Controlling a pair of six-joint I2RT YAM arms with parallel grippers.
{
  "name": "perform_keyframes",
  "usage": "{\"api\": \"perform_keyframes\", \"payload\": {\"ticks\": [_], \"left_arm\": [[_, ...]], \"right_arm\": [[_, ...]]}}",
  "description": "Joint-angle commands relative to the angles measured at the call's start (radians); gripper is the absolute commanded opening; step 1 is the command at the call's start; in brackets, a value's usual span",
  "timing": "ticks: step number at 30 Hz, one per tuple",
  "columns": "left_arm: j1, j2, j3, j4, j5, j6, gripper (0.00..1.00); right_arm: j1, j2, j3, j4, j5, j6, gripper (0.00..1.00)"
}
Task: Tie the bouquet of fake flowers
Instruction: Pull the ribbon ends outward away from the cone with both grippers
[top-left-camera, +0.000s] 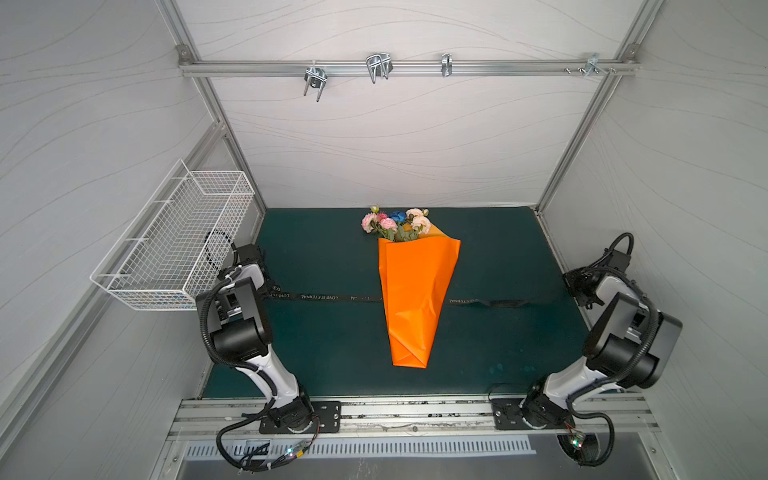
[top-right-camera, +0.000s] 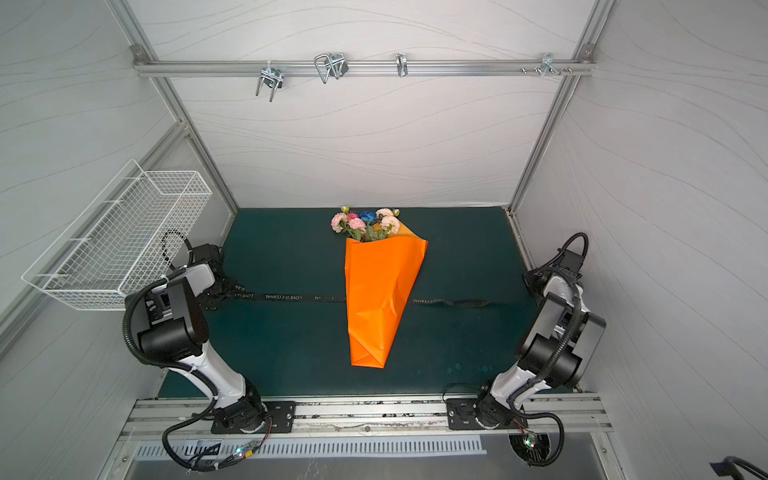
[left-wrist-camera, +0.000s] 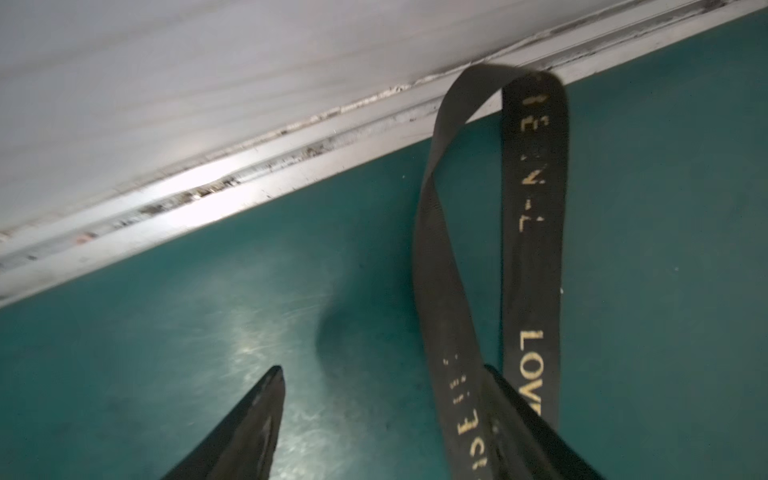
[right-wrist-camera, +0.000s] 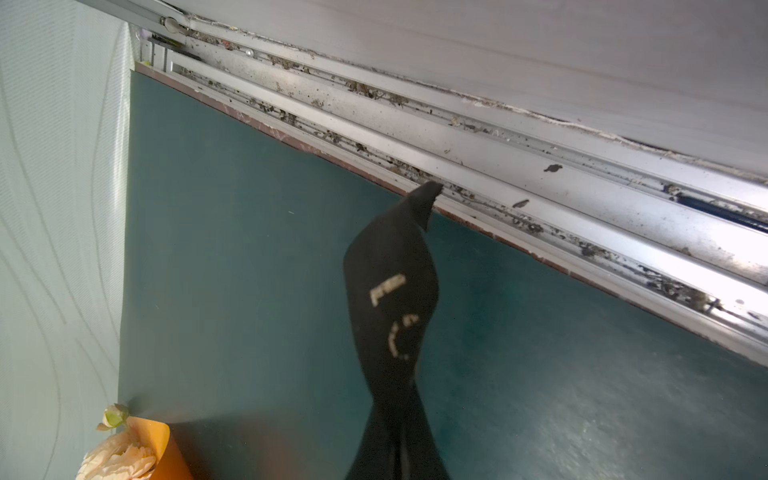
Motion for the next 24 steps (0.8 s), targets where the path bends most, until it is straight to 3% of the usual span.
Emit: {"api": "perform_keyframes", "payload": {"ticks": [1, 4, 7, 8, 11, 17, 24], "left_arm": [[0.026, 0.039, 0.028, 0.046, 0.071, -0.124, 0.72], [0.055, 0.074, 0.002, 0.109, 0.165, -0.187, 0.69], [0.070, 0.095, -0.012, 0.159, 0.216, -0.220, 0.53], [0.071, 0.100, -0.007, 0.164, 0.220, -0.215, 0.46], [0.071, 0.116, 0.020, 0.172, 0.266, -0.176, 0.00], [0.028, 0.106, 0.032, 0.217, 0.360, -0.078, 0.00], [-0.172, 0.045, 0.025, 0.254, 0.319, -0.010, 0.00]], "right_arm": [[0.006, 0.006, 0.008, 0.009, -0.014, 0.014, 0.00], [0.006, 0.007, 0.013, 0.008, -0.019, 0.014, 0.00], [0.006, 0.003, 0.009, 0.014, -0.024, 0.015, 0.00], [0.005, 0.002, 0.007, 0.017, -0.024, 0.015, 0.00], [0.005, 0.005, 0.008, 0.019, -0.025, 0.015, 0.00], [0.008, -0.004, 0.013, 0.018, -0.026, 0.010, 0.00], [0.062, -0.020, 0.045, 0.013, -0.011, -0.044, 0.00]]}}
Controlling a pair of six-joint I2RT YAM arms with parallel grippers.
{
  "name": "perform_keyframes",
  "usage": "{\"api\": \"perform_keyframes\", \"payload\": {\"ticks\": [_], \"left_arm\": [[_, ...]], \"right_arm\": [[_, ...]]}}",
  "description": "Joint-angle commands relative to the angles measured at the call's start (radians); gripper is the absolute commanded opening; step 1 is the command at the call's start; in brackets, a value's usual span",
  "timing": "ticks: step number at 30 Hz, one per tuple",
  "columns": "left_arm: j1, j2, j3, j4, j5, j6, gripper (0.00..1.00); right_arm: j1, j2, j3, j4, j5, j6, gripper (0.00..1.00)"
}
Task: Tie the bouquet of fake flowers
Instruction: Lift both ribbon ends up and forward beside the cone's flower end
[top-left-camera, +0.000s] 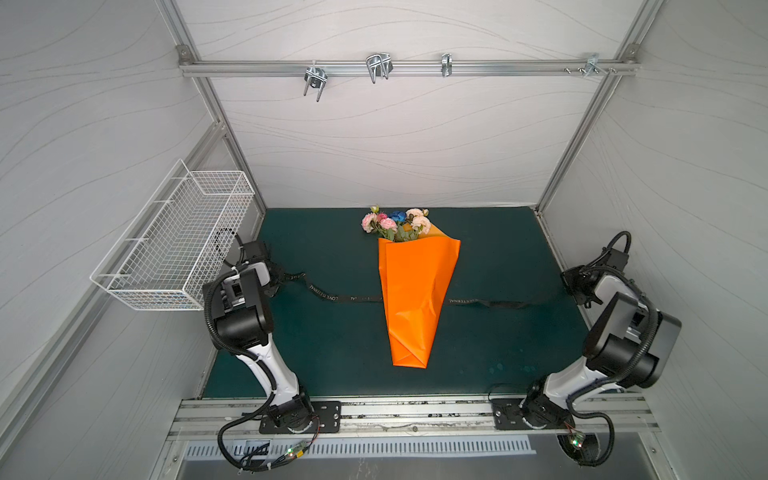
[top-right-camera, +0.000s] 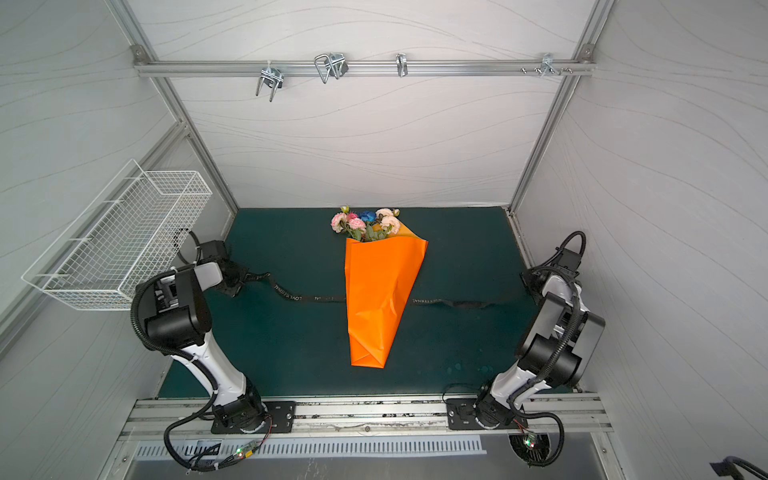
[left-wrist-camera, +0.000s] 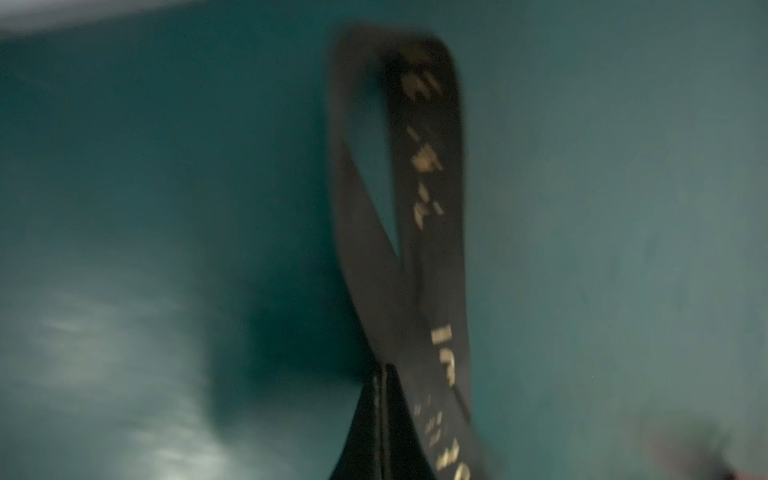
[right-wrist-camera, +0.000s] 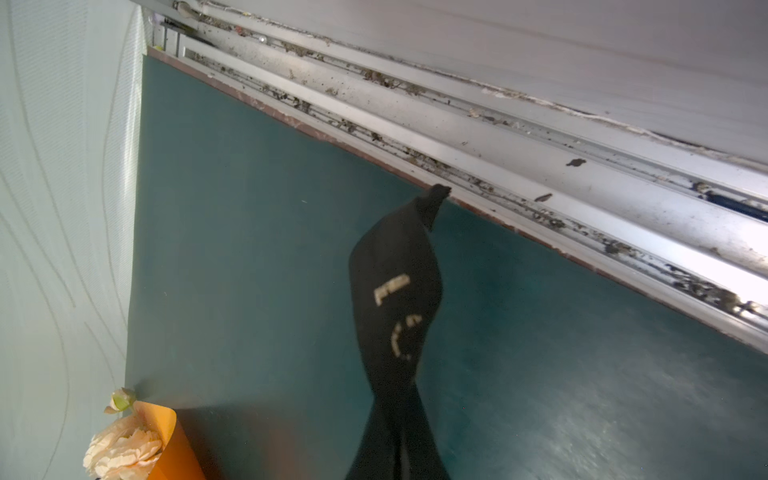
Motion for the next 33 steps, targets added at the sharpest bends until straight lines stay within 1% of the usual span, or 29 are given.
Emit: {"api": "perform_keyframes", "payload": {"ticks": [1, 4, 7, 13, 16, 20, 22, 23, 25, 26, 27, 28, 30, 31, 32, 33], "left_arm": [[-0.094, -0.040, 0.004, 0.044, -0.004, 0.043, 0.00], [-0.171, -0.058, 0.018, 0.067, -0.004, 0.046, 0.00], [-0.238, -0.088, 0.053, 0.048, -0.023, 0.063, 0.00], [-0.341, -0.213, 0.109, 0.027, -0.035, 0.150, 0.00], [-0.379, -0.284, 0.119, 0.031, -0.013, 0.202, 0.00], [-0.427, -0.359, 0.125, 0.039, 0.058, 0.265, 0.00], [-0.445, -0.395, 0.124, 0.032, 0.074, 0.289, 0.00], [-0.450, -0.414, 0.119, 0.018, 0.050, 0.287, 0.00], [-0.444, -0.432, 0.106, -0.049, -0.050, 0.255, 0.00], [-0.432, -0.431, 0.112, -0.109, -0.118, 0.232, 0.18], [-0.414, -0.422, 0.107, -0.143, -0.152, 0.204, 0.45], [-0.387, -0.412, 0.096, -0.144, -0.146, 0.191, 0.57], [-0.324, -0.365, 0.078, -0.116, -0.111, 0.196, 0.68], [-0.294, -0.330, 0.100, -0.148, -0.096, 0.205, 0.71], [-0.258, -0.286, 0.154, -0.225, -0.087, 0.212, 0.76], [-0.224, -0.230, 0.211, -0.311, -0.084, 0.212, 0.79]], "right_arm": [[0.037, -0.020, 0.046, 0.017, -0.014, -0.038, 0.00], [0.086, -0.017, 0.093, 0.026, -0.030, -0.074, 0.00], [0.144, -0.018, 0.176, -0.020, -0.023, -0.118, 0.00], [0.257, -0.081, 0.330, -0.130, -0.043, -0.195, 0.00], [0.343, -0.115, 0.399, -0.182, -0.062, -0.242, 0.00], [0.469, -0.128, 0.494, -0.233, -0.139, -0.267, 0.00], [0.536, -0.128, 0.543, -0.262, -0.134, -0.281, 0.00], [0.571, -0.132, 0.567, -0.277, -0.111, -0.288, 0.00], [0.624, -0.137, 0.593, -0.295, -0.077, -0.298, 0.00], [0.641, -0.139, 0.597, -0.296, -0.065, -0.299, 0.00], [0.649, -0.139, 0.596, -0.299, -0.060, -0.299, 0.00], [0.652, -0.138, 0.592, -0.301, -0.057, -0.296, 0.00], [0.650, -0.139, 0.579, -0.311, -0.041, -0.296, 0.00], [0.650, -0.141, 0.572, -0.312, -0.028, -0.301, 0.00], [0.647, -0.145, 0.562, -0.313, -0.018, -0.305, 0.00], [0.642, -0.149, 0.548, -0.309, -0.014, -0.307, 0.00]]}}
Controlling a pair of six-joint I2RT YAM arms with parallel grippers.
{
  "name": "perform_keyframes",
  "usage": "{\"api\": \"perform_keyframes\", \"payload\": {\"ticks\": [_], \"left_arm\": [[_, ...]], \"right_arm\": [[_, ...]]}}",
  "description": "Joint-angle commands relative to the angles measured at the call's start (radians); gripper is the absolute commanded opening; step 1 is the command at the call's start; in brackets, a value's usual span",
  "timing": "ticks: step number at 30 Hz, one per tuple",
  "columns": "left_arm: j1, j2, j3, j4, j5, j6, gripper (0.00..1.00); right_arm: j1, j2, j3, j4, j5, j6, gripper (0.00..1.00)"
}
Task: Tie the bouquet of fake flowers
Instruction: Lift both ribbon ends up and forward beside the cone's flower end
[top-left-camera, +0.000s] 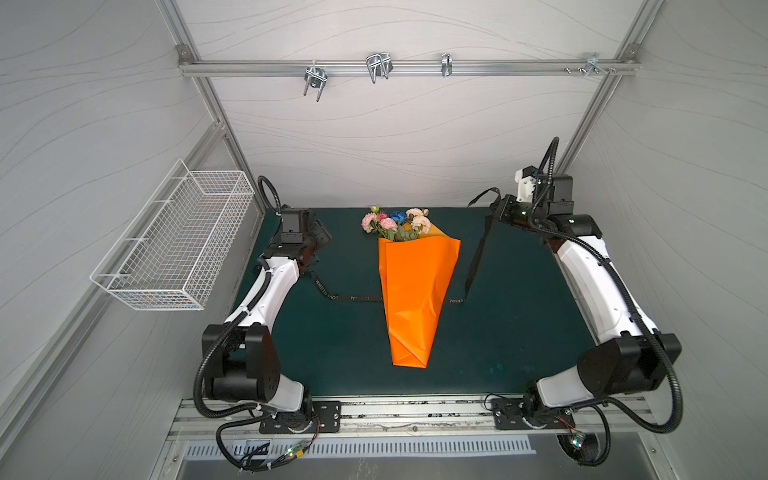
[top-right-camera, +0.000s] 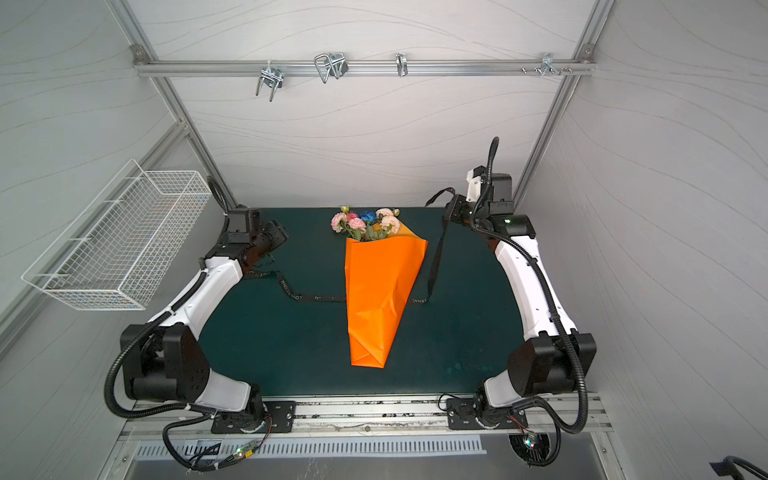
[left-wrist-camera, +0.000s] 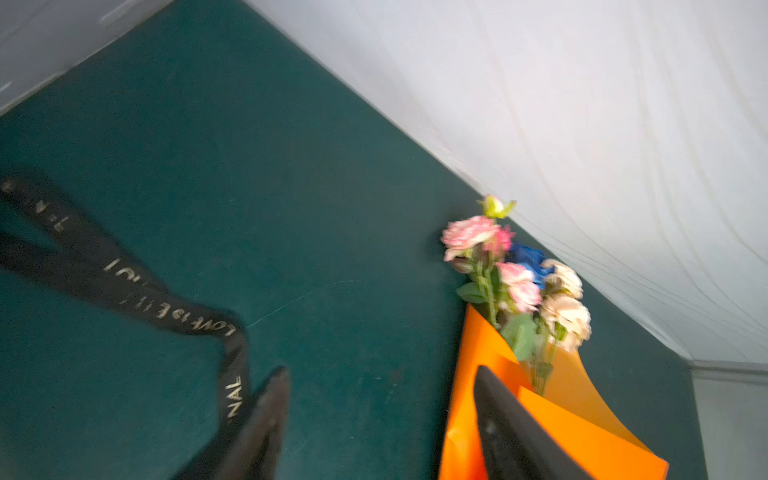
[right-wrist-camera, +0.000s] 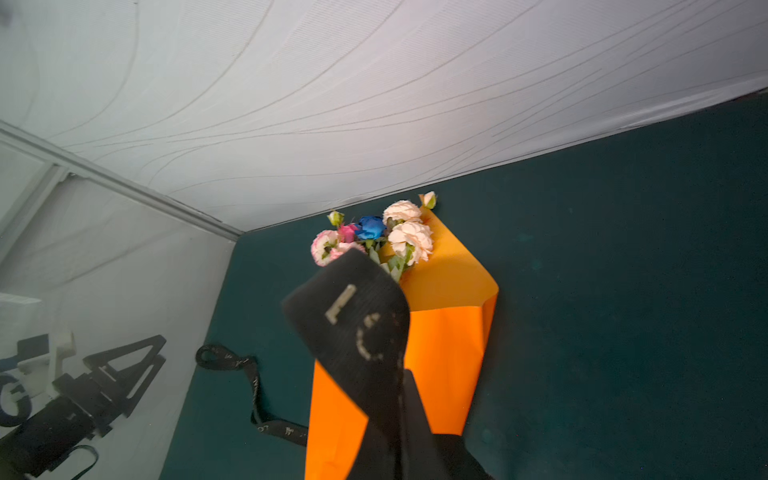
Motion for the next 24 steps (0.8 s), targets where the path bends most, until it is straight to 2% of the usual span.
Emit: {"api": "perform_keyframes", "payload": {"ticks": [1, 3, 6, 9, 17, 21, 24], "left_arm": [[0.105, 0.149, 0.126, -0.222, -0.009, -0.015, 0.79], [0.162, 0.194, 0.102, -0.182, 0.063, -0.088, 0.79], [0.207, 0.226, -0.022, 0.030, 0.181, -0.277, 0.81], [0.212, 0.294, -0.030, 0.087, 0.206, -0.367, 0.81], [0.196, 0.348, -0.090, 0.153, 0.199, -0.465, 0.75], [0.190, 0.394, -0.091, 0.201, 0.237, -0.475, 0.73], [0.185, 0.435, -0.072, 0.217, 0.265, -0.478, 0.67]], "right_arm": [[-0.019, -0.029, -0.034, -0.037, 0.046, -0.023, 0.00], [-0.041, -0.028, -0.059, -0.011, 0.025, -0.006, 0.00], [-0.072, -0.006, -0.078, 0.019, -0.026, 0.019, 0.00], [-0.083, 0.018, -0.075, 0.027, -0.048, 0.024, 0.00], [-0.089, 0.028, -0.092, 0.053, -0.050, 0.047, 0.00], [-0.087, 0.036, -0.093, 0.062, -0.066, 0.057, 0.00], [-0.087, 0.034, -0.102, 0.066, -0.062, 0.059, 0.00]]}}
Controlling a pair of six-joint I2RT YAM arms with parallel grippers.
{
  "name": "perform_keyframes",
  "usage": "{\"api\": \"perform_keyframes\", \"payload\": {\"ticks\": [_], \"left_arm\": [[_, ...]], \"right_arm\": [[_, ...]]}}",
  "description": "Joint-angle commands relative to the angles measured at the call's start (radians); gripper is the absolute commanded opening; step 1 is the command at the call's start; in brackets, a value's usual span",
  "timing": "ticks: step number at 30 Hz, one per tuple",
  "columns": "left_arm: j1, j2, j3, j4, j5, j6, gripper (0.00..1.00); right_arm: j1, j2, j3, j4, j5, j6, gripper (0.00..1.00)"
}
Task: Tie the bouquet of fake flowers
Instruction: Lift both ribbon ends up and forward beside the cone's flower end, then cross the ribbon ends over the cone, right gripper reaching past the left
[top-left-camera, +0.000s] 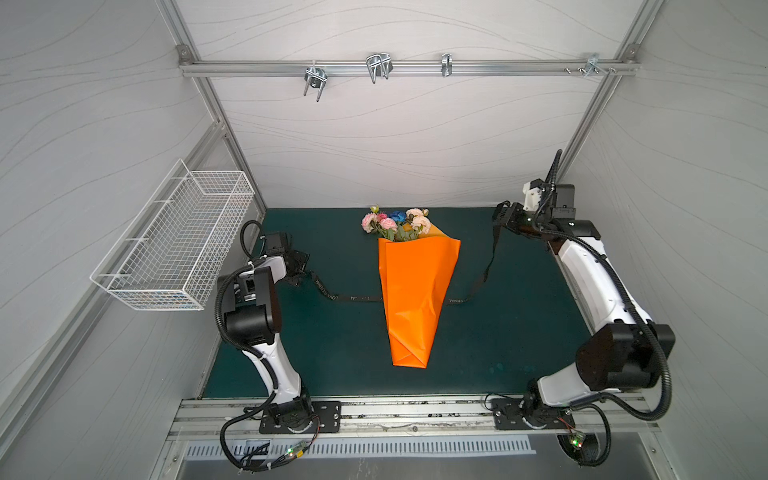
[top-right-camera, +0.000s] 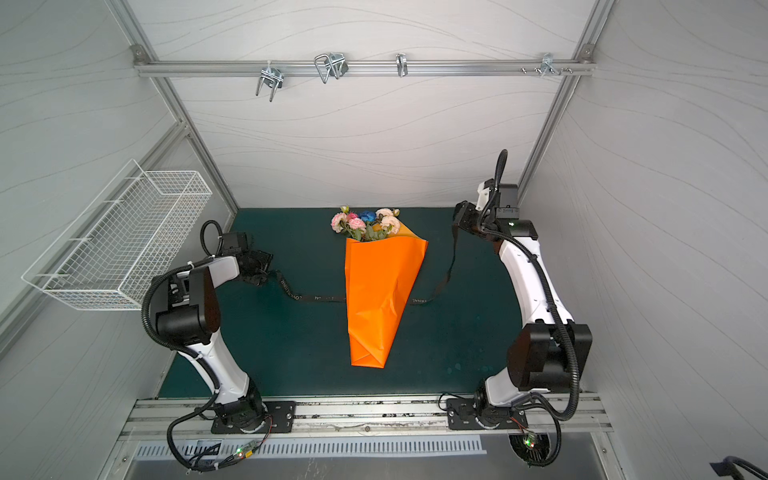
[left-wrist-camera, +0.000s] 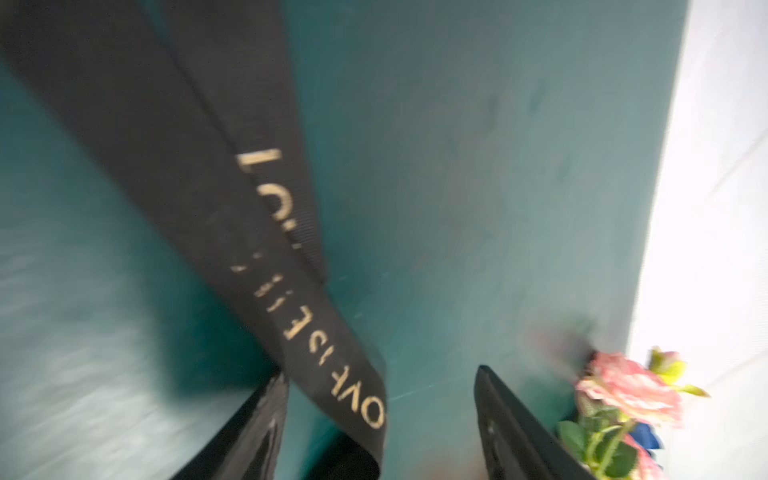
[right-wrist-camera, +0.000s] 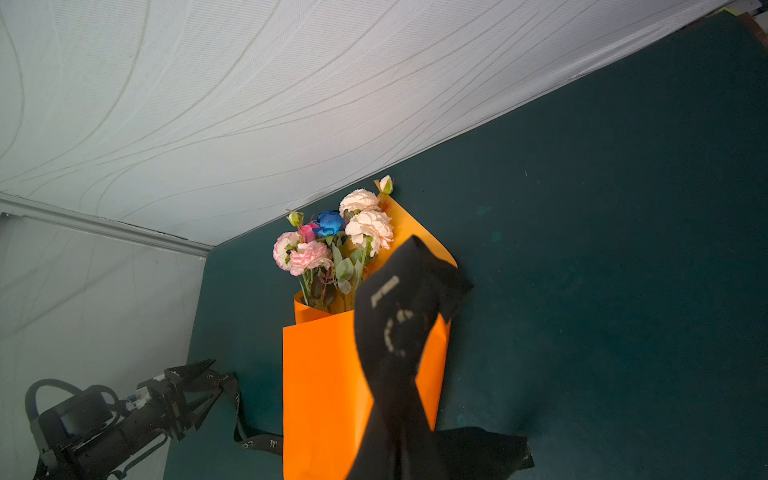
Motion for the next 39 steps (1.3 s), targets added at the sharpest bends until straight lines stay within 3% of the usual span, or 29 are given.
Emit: {"api": "perform_keyframes", "payload": {"ticks": [1, 6, 12, 16, 20, 22, 29, 39], "left_arm": [[-0.015, 0.080, 0.009, 0.033, 0.048, -0.038, 0.65], [-0.030, 0.067, -0.010, 0.039, 0.041, -0.069, 0.63], [-0.052, 0.040, -0.048, 0.062, 0.033, -0.089, 0.53], [-0.052, 0.075, -0.043, 0.090, 0.054, -0.101, 0.34], [-0.036, 0.081, -0.025, 0.137, 0.059, -0.054, 0.00], [-0.033, 0.060, 0.004, 0.176, 0.087, 0.024, 0.00], [-0.109, -0.096, 0.151, 0.075, 0.141, 0.387, 0.00], [-0.273, -0.294, 0.119, 0.108, 0.248, 0.599, 0.00]], "right_arm": [[-0.001, 0.005, -0.015, 0.024, -0.012, 0.010, 0.00], [-0.001, 0.004, -0.016, 0.026, -0.005, 0.015, 0.00], [-0.001, -0.001, -0.029, 0.038, -0.004, 0.030, 0.00], [-0.002, -0.005, -0.032, 0.043, -0.001, 0.034, 0.00], [-0.011, -0.009, -0.029, 0.023, 0.014, 0.022, 0.00], [-0.025, -0.015, -0.025, 0.013, 0.013, 0.016, 0.00], [-0.035, -0.026, 0.055, -0.056, -0.012, -0.029, 0.00], [0.123, 0.015, 0.318, -0.197, -0.013, -0.119, 0.00]]}}
